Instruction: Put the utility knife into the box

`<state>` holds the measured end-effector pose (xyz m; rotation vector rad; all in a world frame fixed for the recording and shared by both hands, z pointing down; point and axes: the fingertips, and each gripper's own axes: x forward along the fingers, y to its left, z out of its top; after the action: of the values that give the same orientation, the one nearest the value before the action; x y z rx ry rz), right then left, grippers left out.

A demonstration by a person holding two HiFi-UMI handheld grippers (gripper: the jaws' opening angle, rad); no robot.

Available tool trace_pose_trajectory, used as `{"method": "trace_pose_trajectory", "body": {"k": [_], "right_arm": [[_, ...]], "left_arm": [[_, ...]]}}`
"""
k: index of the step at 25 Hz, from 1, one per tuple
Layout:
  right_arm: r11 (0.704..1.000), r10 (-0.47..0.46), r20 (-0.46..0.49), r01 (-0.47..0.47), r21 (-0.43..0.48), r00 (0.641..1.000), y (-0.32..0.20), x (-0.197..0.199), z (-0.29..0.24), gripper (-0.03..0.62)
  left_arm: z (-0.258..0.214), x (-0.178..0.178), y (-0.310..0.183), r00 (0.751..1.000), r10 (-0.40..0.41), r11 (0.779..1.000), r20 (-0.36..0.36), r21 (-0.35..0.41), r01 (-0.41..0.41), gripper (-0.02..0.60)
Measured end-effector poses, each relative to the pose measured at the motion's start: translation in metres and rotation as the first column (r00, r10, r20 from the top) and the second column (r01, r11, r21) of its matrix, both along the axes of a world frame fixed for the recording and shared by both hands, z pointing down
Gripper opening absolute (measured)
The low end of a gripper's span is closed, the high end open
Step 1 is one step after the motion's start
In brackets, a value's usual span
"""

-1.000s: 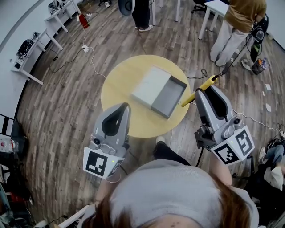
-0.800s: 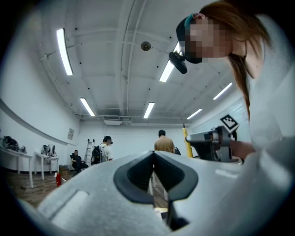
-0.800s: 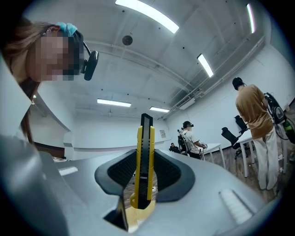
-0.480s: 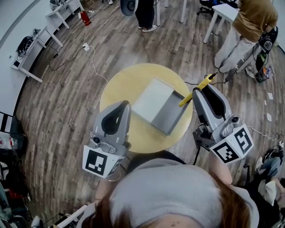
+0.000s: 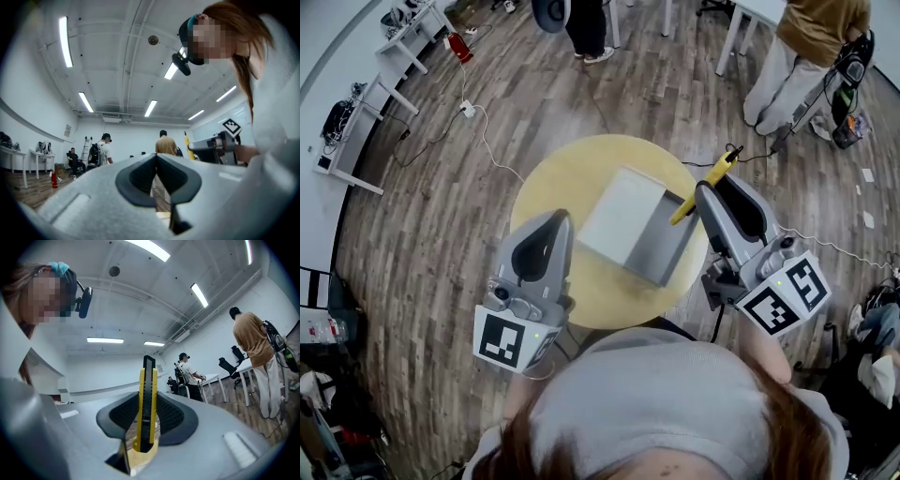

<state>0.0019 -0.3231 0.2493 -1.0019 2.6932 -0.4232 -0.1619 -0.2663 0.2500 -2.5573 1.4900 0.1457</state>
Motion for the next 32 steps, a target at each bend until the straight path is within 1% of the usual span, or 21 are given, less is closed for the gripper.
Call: {"method": "trace_pose_trajectory", "body": {"k": [3, 8, 13, 15, 17, 20, 22, 26, 30, 32], "right_arm": [[0.998, 0.019, -0.024, -0.021, -0.065, 1.0, -0.008, 0.0, 0.019, 0.121], [0.987, 0.054, -0.106, -0.07, -0.145, 0.993, -0.018, 0.001, 0.053, 0.12], [0.969, 0.043, -0.143, -0.077, -0.236, 0.989, -0.022, -0.008, 0.089, 0.12], [0.954, 0.043, -0.142, -0.083, -0.288, 0.989, -0.023, -0.01, 0.106, 0.12], [0.93, 0.042, -0.123, -0.084, -0.358, 0.992, -0.025, -0.011, 0.125, 0.121], [0.872, 0.052, -0.095, -0.092, -0.48, 0.994, -0.026, -0.009, 0.159, 0.12], [0.839, 0.07, -0.102, -0.114, -0.532, 0.992, -0.027, -0.005, 0.181, 0.121], [0.781, 0.082, -0.203, -0.19, -0.596, 0.976, -0.029, -0.001, 0.234, 0.12], [0.703, 0.067, -0.284, -0.248, -0.667, 0.956, -0.026, 0.003, 0.282, 0.121], [0.667, 0.058, -0.302, -0.262, -0.697, 0.952, -0.023, 0.004, 0.298, 0.12]], "left_arm": [[0.005, 0.0, -0.008, 1.0, 0.023, 1.0, -0.011, -0.005, -0.023, 0.003], [0.012, 0.004, -0.016, 0.998, 0.051, 0.999, -0.032, -0.017, -0.052, 0.003], [0.02, 0.003, -0.021, 0.997, 0.066, 0.997, -0.033, -0.042, -0.067, 0.003], [0.023, 0.002, -0.021, 0.997, 0.068, 0.996, -0.036, -0.048, -0.07, 0.003], [0.026, 0.0, -0.023, 0.997, 0.071, 0.996, -0.043, -0.056, -0.073, 0.003], [0.033, 0.001, -0.024, 0.996, 0.077, 0.994, -0.052, -0.071, -0.081, 0.003], [0.037, 0.003, -0.022, 0.995, 0.083, 0.993, -0.058, -0.078, -0.087, 0.003], [0.041, 0.005, -0.018, 0.994, 0.089, 0.992, -0.07, -0.082, -0.094, 0.003], [0.043, 0.003, -0.014, 0.994, 0.084, 0.992, -0.069, -0.085, -0.089, 0.003], [0.044, 0.0, -0.012, 0.995, 0.073, 0.993, -0.066, -0.09, -0.078, 0.003]]}}
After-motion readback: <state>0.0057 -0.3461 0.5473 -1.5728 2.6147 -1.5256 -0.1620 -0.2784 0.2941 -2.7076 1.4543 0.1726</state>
